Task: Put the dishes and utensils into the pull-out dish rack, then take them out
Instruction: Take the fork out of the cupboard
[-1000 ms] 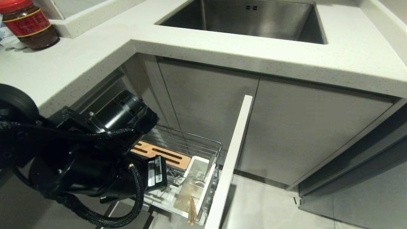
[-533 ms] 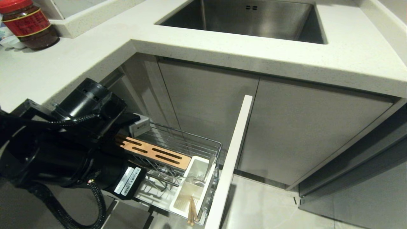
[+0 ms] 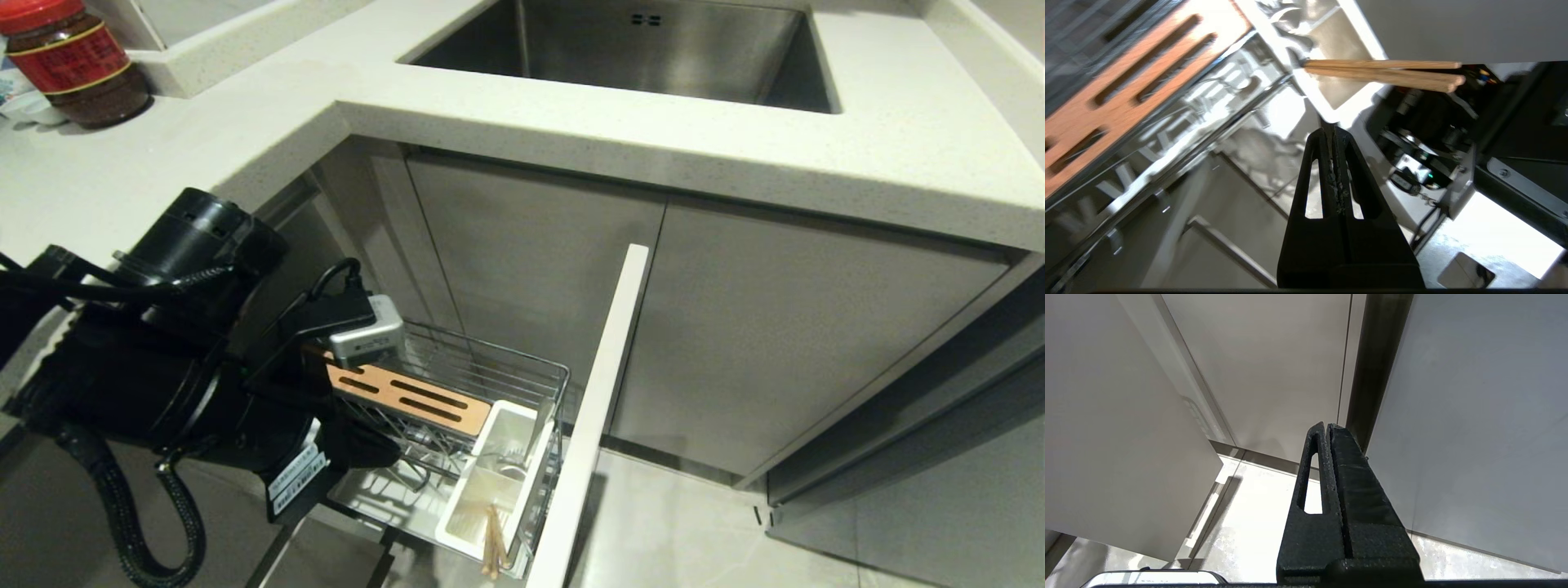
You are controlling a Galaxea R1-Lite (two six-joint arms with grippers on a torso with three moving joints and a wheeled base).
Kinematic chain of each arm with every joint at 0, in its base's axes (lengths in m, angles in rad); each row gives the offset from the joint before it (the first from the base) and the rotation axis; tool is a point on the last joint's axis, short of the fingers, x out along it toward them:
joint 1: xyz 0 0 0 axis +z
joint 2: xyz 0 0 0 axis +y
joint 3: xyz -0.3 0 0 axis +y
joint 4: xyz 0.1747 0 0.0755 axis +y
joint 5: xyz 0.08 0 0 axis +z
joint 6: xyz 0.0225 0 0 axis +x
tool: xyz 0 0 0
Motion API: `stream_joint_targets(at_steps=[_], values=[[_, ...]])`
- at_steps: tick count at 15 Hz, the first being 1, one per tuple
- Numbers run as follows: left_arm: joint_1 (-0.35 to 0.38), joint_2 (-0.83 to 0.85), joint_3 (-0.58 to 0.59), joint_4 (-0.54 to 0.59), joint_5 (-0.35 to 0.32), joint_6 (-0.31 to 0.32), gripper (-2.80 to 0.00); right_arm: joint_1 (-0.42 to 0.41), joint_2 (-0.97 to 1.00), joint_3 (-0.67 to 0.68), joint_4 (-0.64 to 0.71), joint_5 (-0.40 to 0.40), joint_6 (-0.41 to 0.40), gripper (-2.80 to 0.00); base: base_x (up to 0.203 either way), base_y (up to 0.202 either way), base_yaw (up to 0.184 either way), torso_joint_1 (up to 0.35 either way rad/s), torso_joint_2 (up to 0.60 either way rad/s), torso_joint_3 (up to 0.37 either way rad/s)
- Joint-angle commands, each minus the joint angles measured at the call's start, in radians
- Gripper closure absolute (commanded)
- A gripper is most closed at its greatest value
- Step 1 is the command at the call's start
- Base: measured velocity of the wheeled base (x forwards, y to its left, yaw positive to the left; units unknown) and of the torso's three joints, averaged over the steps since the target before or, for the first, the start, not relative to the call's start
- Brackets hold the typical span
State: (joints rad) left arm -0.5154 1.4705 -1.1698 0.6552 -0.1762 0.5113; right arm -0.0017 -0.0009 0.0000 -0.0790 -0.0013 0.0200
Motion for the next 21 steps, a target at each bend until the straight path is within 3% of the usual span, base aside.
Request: stream_joint_targets(at_steps=[1,8,9,17,21], values=[[-0.018,0.047,0.006,-0.001,-0.013,0.004,0.0,0.0,0.001,0.028,-0.001,0.001,0.0,0.0,0.0,0.0,0.0,0.0,0.0,0.0],[-0.047,0.127,0.03,-0.059,-0.012,0.001,0.0,0.0,0.001,0.028,-0.001,0.0,0.0,0.0,0.0,0.0,0.0,0.0,0.0,0.0],[-0.045,0.13,0.035,-0.072,-0.01,0.004,-2.8,0.0,0.001,0.028,-0.001,0.0,0.0,0.0,0.0,0.0,0.0,0.0,0.0,0.0],[-0.012,0.137,0.08,-0.198,-0.002,0.004,-2.8,0.0,0.001,0.027,-0.001,0.0,0.0,0.0,0.0,0.0,0.0,0.0,0.0,0.0],[-0.006,0.211,0.165,-0.414,-0.011,0.004,-2.8,0.0,0.001,0.028,-0.001,0.0,0.0,0.0,0.0,0.0,0.0,0.0,0.0,0.0]])
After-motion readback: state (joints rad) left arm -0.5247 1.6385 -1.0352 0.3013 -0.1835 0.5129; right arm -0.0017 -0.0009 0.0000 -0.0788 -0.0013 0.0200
